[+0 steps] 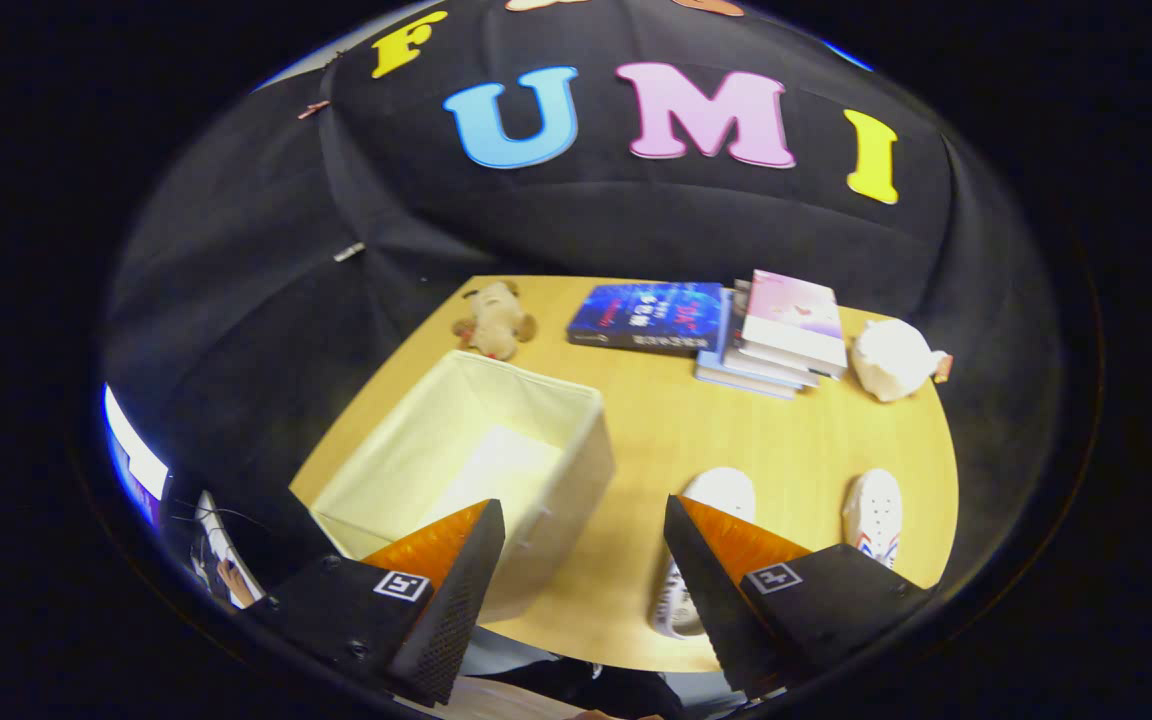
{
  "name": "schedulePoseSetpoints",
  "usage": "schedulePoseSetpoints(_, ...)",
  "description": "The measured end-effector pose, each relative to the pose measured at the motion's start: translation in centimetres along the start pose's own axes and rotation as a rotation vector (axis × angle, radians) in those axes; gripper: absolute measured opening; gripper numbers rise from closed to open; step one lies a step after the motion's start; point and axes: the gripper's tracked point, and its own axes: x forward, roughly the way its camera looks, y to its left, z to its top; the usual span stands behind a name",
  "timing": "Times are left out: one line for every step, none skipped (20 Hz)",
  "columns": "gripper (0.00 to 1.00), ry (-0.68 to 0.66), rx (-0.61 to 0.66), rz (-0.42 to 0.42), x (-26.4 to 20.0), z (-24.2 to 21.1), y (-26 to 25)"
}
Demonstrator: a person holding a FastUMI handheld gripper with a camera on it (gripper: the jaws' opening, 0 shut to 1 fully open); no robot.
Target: Open the storage box then place both shoes into the box .Put the left shoe in first, then the right shoe, with the right side of both shoes facing outward in a uniform manner.
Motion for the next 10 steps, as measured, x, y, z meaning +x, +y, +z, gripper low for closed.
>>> schedulePoseSetpoints(0.98, 0.026, 0.015, -0.026, 0.5, -1.2, -1.4)
schedulePoseSetpoints(0.98, 0.056, 0.034, -0.043, 0.9, -2.7, -3.0)
schedulePoseSetpoints(0.99, 0.086, 0.052, -0.061, 1.2, -4.1, -4.5)
schedulePoseSetpoints(0.99, 0.111, 0.066, -0.08, 1.8, -5.4, -6.1)
schedulePoseSetpoints(0.98, 0.14, 0.077, -0.097, 2.1, -6.7, -7.4)
schedulePoseSetpoints(0.99, 0.168, 0.083, -0.108, 2.7, -7.8, -8.6)
schedulePoseSetpoints(0.99, 0.193, 0.088, -0.117, 3.6, -8.8, -9.8)
schedulePoseSetpoints(0.99, 0.216, 0.091, -0.121, 4.3, -9.7, -10.7)
schedulePoseSetpoints(0.99, 0.243, 0.099, -0.118, 5.2, -10.8, -11.5)
schedulePoseSetpoints(0.99, 0.268, 0.108, -0.113, 5.9, -11.6, -12.0)
